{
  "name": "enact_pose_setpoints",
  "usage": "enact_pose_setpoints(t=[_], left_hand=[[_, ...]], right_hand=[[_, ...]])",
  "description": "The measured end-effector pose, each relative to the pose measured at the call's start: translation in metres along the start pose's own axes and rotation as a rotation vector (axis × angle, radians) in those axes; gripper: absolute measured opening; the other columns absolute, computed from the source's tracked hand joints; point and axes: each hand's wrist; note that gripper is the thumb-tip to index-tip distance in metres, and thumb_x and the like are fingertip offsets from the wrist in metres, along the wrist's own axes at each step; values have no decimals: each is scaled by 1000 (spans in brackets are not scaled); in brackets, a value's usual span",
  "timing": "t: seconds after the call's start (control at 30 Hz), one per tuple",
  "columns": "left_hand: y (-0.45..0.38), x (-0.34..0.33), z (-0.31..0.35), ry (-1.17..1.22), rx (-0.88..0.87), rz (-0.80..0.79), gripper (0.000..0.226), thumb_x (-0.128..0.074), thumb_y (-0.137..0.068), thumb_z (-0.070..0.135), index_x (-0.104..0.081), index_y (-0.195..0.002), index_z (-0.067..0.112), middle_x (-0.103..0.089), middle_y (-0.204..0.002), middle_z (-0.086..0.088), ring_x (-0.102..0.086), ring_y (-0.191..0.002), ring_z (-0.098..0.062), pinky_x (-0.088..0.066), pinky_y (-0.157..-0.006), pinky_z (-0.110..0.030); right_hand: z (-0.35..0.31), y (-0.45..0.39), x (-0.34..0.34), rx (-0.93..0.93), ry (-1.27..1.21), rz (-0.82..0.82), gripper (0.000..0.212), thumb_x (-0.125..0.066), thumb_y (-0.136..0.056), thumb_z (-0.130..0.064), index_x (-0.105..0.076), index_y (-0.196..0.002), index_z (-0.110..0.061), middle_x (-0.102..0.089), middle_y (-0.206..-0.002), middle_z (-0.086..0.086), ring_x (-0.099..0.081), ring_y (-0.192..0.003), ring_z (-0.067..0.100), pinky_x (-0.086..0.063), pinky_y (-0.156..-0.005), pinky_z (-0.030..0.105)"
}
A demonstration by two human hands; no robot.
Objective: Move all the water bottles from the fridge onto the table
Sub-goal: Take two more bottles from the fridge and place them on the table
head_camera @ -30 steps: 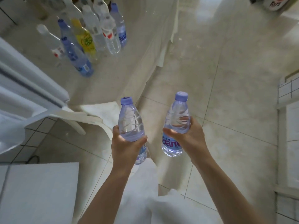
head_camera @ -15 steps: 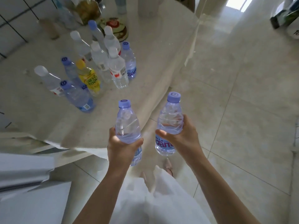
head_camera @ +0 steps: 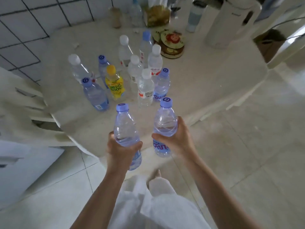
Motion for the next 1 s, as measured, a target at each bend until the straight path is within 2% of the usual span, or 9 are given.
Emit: enact_pose_setpoints(t=[0.13, 0.4, 0.5, 0.6, 0.67, 0.77, 0.87, 0.93, 1.0], left_hand=[[-6, 2, -3, 31, 66, 114, 59, -89, -53, 19, -59, -103, 15, -69, -87, 0, -67, -76, -17, -50, -66, -28], [-47, 14, 4, 87, 149, 283, 59, -91, -58, 24, -53, -102, 15, -61, -87, 9, -61, -78, -14, -44, -68, -25], [-76, 15, 12, 92, 126, 319, 63, -92, -58, 25, -53, -106, 13, -59, -87, 12, -61, -83, -18, -48, -76, -30], [-105, 16, 22, 124, 74, 345, 60, -90, -60, 15, -49, -103, 17, -56, -84, 15, -59, -77, -9, -45, -73, -24], [-120, 18, 24, 152, 35, 312, 56, -90, -58, 16, -50, -99, 17, -61, -83, 10, -62, -76, -8, -48, -70, -23], [-133, 20, 18, 167, 21, 269, 67, -85, -46, 39, -59, -98, 4, -68, -86, -10, -67, -80, -29, -54, -73, -44], [-132, 15, 18, 150, -26, 356, 57, -94, -43, 22, -59, -88, 29, -63, -86, -1, -63, -77, -11, -51, -78, -19], [-130, 8, 20, 88, -100, 413, 74, -94, -44, 1, -46, -83, 41, -51, -87, 11, -52, -79, 2, -38, -73, 0], [-133, 3, 15, 35, -113, 420, 77, -93, -47, 0, -41, -85, 42, -49, -89, 11, -52, -80, -6, -39, -77, -7]], right_hand=[[-8, -33, -8, 68, 25, -106, 63, -86, -47, -35, -51, -97, -21, -67, -91, -5, -66, -87, 16, -56, -79, 43], [-29, -91, -49, 214, 117, -217, 61, -86, -54, -20, -45, -100, -21, -57, -81, -19, -57, -76, 12, -41, -63, 22], [-38, -110, -68, 268, 103, -273, 62, -87, -54, -17, -45, -98, -30, -58, -83, -20, -57, -77, -3, -42, -63, 12], [-42, -127, -96, 316, 67, -302, 69, -89, -48, -24, -47, -102, -35, -63, -96, -9, -62, -92, 13, -48, -78, 21], [-39, -134, -113, 396, 69, -293, 73, -88, -44, -30, -49, -106, -30, -60, -102, -3, -57, -102, 24, -46, -85, 30], [-36, -139, -127, 438, 51, -271, 69, -91, -44, -15, -57, -104, -17, -58, -95, -10, -56, -94, 9, -42, -80, 13], [-30, -143, -134, 473, 39, -262, 62, -91, -48, -12, -61, -102, -8, -61, -95, -5, -56, -90, 3, -40, -80, 3], [-29, -146, -139, 473, 17, -272, 57, -86, -54, -23, -60, -102, -7, -62, -96, -2, -58, -89, 4, -43, -81, 8], [-30, -150, -141, 465, 8, -272, 55, -81, -58, -34, -61, -100, -4, -64, -95, 0, -62, -87, 11, -49, -80, 19]])
Point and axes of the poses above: each hand's wrist, its own y-axis away from the middle knuckle, its own x-axis out of the back of the hand, z = x × y
